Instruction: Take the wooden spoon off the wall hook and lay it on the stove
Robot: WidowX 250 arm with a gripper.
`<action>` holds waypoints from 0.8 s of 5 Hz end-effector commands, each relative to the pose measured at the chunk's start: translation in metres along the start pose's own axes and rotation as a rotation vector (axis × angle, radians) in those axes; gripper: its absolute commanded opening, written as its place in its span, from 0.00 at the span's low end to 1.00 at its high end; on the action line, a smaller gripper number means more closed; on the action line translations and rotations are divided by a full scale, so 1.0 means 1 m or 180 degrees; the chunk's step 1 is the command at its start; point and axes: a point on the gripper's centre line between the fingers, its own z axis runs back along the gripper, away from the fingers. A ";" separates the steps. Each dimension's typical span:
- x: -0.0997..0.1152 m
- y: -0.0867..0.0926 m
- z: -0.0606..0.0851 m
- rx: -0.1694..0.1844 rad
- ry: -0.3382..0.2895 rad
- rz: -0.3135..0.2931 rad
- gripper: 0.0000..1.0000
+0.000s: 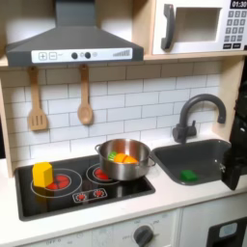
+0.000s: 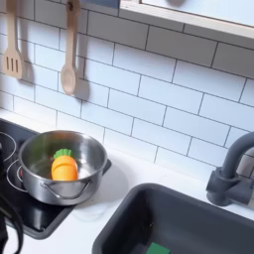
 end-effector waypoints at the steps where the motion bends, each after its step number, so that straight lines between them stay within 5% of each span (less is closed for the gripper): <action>1: 0.000 0.000 0.000 -0.0001 -0.0005 0.0000 1.00; 4: 0.035 0.015 -0.017 0.0013 0.0001 0.0302 1.00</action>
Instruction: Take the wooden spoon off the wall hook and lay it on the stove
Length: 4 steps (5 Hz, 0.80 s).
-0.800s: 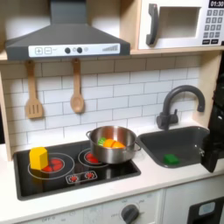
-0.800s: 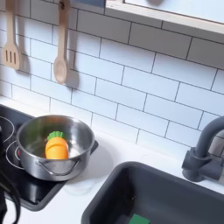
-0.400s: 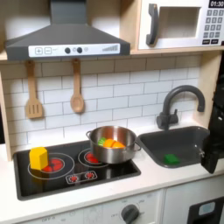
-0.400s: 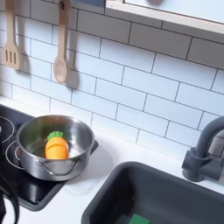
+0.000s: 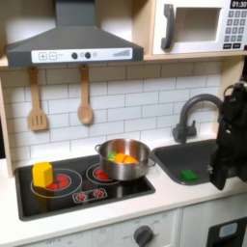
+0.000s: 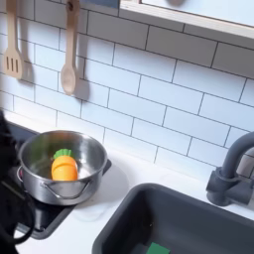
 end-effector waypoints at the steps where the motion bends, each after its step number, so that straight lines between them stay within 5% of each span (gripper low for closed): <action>1: 0.027 0.012 -0.007 0.0031 -0.0043 0.0224 1.00; 4: 0.057 0.028 0.003 0.0032 -0.0150 0.0392 1.00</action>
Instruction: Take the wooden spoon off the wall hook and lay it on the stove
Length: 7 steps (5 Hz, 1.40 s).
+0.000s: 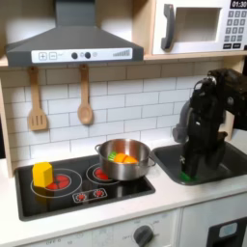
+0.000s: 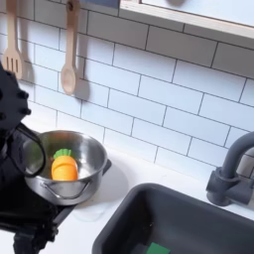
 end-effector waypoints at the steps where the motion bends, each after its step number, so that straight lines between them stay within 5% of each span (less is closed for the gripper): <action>1: 0.020 0.012 0.004 -0.0035 -0.0006 0.0042 1.00; 3: 0.048 0.028 0.008 -0.0098 -0.0067 -0.0037 1.00; 5: 0.083 0.050 0.014 -0.0353 -0.0269 -0.0116 1.00; 6: 0.093 0.065 0.012 -0.0389 -0.0353 -0.0106 1.00; 7: 0.105 0.079 0.012 -0.0281 -0.0504 -0.0095 1.00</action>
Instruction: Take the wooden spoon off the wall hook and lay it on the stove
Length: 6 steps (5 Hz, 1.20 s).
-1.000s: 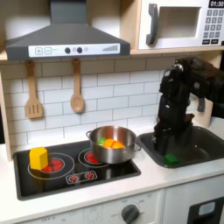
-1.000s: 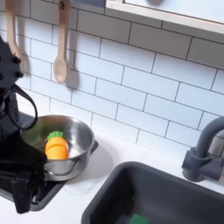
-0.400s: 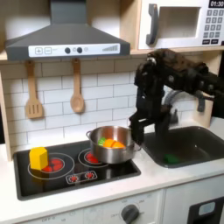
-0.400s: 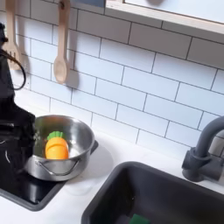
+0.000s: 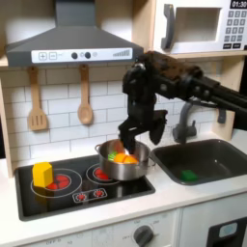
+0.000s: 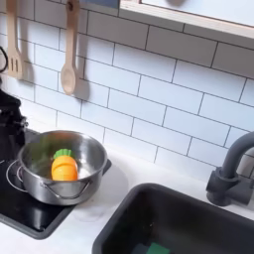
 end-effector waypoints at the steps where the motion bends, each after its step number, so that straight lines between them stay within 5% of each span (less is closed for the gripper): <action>1: 0.024 0.028 0.002 0.0128 -0.0432 0.0089 1.00; 2: 0.026 0.038 -0.001 0.0181 -0.0757 0.0097 1.00; 4: 0.025 0.035 -0.012 0.0124 -0.1052 -0.0048 1.00; 6: 0.034 0.039 -0.019 0.0158 -0.1327 0.0065 1.00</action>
